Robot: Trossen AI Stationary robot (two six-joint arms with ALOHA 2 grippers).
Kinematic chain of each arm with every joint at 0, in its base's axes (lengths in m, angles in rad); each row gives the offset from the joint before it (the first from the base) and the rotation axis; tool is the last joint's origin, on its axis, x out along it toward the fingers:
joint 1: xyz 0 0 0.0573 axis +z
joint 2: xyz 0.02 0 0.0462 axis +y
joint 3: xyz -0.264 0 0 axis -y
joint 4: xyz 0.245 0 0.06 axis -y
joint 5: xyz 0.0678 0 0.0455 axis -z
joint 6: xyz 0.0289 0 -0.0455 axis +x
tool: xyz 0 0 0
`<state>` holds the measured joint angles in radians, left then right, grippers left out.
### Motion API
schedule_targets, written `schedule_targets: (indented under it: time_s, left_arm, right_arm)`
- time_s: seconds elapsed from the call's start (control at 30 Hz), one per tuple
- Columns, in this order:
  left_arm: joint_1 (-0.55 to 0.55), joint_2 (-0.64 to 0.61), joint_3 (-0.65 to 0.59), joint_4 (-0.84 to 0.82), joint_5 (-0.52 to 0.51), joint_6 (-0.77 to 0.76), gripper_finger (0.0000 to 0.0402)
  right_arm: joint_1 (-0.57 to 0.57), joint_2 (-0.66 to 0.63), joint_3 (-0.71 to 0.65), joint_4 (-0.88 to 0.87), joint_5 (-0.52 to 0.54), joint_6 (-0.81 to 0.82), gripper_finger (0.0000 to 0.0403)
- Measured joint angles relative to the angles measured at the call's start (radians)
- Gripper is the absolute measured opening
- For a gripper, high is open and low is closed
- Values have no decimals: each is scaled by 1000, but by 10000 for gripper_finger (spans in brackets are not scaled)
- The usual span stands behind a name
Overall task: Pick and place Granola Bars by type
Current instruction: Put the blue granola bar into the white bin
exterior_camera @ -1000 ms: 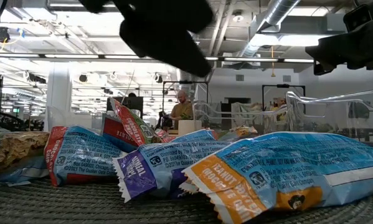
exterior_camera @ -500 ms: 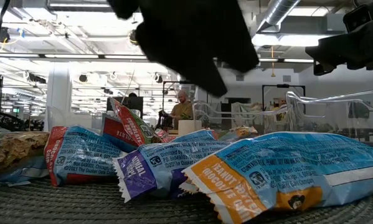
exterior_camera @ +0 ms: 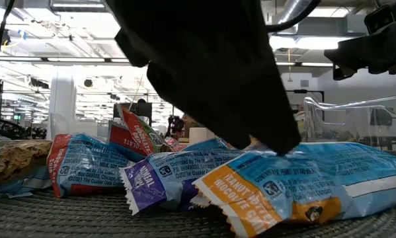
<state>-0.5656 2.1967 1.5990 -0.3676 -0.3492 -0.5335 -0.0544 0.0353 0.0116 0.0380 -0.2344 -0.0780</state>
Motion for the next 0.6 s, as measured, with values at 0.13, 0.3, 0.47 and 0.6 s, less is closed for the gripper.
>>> schedule_targets:
  time_s: [0.13, 0.3, 0.47, 0.6]
  left_arm:
    - [3, 0, 1, -22, 6, 1, 316]
    - [4, 0, 1, -51, 57, 22, 316]
    - [4, -1, 1, -67, 100, 27, 315]
    - [4, -2, 1, -70, 144, 55, 299]
  right_arm:
    - [0, 0, 0, 0, 0, 0, 134]
    - [0, 0, 0, 0, 0, 0, 133]
    - [0, 0, 0, 0, 0, 0, 134]
    - [0, 0, 0, 0, 0, 0, 133]
